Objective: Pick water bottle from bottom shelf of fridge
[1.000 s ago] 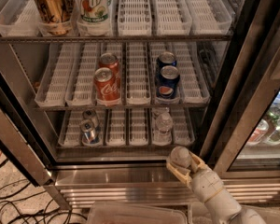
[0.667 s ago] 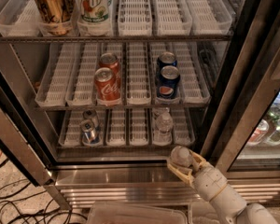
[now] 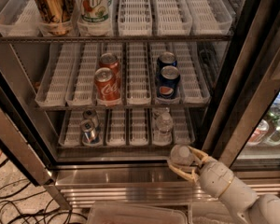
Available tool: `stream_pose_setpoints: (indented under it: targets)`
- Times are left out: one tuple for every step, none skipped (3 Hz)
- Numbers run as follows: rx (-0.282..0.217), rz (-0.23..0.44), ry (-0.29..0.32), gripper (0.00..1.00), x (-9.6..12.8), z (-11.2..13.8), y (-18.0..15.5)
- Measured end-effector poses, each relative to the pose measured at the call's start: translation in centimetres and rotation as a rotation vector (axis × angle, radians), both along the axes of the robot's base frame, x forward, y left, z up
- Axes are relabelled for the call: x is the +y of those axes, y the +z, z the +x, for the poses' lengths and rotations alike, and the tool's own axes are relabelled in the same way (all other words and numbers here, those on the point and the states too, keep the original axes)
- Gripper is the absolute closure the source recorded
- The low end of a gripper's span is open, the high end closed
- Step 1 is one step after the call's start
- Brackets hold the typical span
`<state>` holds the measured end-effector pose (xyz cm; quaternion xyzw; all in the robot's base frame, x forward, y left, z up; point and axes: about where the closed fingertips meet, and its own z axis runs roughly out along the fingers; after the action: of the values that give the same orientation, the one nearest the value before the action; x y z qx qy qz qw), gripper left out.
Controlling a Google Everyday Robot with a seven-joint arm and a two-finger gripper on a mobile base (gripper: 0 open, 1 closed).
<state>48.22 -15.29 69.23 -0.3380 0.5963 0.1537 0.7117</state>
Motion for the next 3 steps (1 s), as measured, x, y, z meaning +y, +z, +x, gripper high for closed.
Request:
stream_pose_setpoints:
  targets:
    - [-0.017,-0.039,0.015,1.0,0.6,-1.0,2.9]
    - [-0.042,-0.029,-0.013,1.0,1.5,-2.2,6.0]
    - [-0.046,-0.016,-0.014,1.0,1.9,-2.4,6.8]
